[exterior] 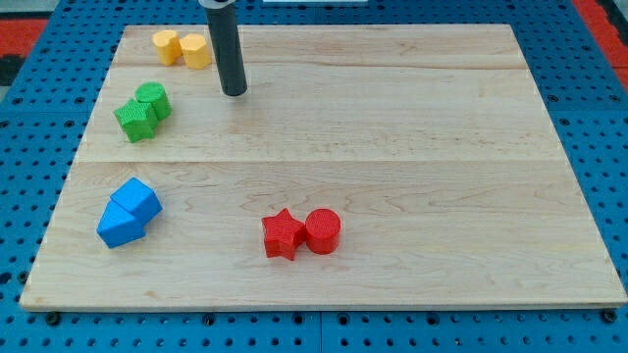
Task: Move the green blocks upwards
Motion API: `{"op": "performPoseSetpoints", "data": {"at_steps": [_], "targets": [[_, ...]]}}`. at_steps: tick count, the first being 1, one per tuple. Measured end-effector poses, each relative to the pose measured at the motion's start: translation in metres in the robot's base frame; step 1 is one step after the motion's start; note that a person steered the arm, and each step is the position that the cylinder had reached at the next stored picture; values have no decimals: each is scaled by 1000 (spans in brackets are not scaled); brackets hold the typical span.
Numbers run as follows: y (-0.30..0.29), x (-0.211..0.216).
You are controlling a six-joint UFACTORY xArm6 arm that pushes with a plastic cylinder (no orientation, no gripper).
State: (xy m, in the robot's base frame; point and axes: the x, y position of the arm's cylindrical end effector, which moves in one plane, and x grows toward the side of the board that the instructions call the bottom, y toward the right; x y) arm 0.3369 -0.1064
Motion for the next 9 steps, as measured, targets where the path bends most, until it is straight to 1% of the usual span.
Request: {"op": "performPoseSetpoints", "data": {"at_steps": [1,2,3,4,5,8,9], "targets": [[-22,55],[-75,98],[-127,104],[-133,65],[-118,57],[-116,17],[-117,15]]}}
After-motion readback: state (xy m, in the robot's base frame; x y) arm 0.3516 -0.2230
